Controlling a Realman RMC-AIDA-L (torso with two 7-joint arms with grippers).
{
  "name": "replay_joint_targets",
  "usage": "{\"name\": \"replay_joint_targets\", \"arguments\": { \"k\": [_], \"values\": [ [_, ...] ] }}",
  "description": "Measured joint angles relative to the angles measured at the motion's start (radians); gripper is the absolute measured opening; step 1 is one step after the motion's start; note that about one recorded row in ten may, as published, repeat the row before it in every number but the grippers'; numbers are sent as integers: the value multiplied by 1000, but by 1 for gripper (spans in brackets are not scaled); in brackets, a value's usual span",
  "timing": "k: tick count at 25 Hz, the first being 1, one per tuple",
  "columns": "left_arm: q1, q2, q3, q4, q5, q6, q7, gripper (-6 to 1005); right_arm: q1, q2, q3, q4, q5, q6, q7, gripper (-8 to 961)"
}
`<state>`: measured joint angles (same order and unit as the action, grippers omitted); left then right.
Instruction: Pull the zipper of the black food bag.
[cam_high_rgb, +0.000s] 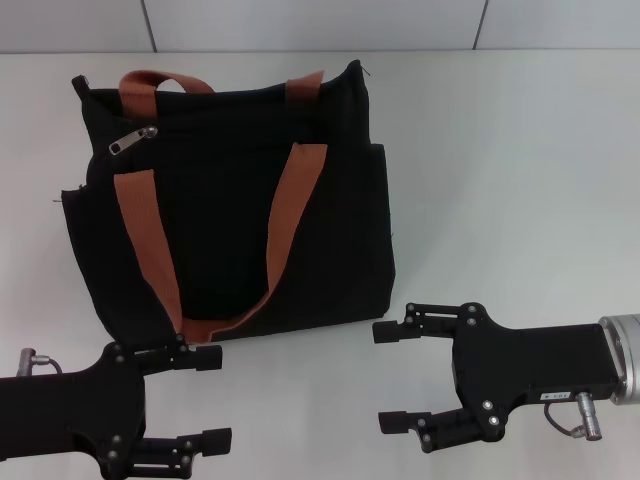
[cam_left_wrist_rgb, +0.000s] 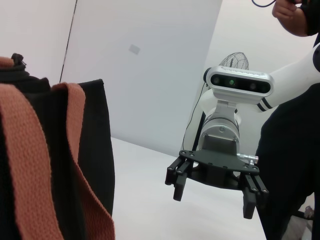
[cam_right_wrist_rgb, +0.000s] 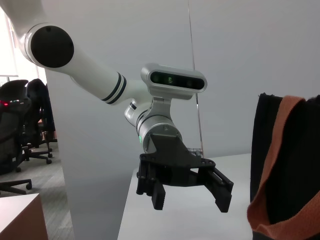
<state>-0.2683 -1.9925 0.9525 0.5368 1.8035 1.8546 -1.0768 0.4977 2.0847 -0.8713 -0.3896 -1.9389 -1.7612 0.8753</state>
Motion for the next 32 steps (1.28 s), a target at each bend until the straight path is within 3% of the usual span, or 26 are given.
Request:
{"name": "replay_joint_targets", "arguments": {
  "k": [26, 32],
  "values": [
    [-5, -3, -4, 0, -7, 31, 0, 796, -2, 0, 7, 2, 0, -5, 1, 820],
    [-28, -13, -102, 0, -17, 144, 9, 789, -3, 0, 10, 3, 1, -5, 3, 819]
  ]
}}
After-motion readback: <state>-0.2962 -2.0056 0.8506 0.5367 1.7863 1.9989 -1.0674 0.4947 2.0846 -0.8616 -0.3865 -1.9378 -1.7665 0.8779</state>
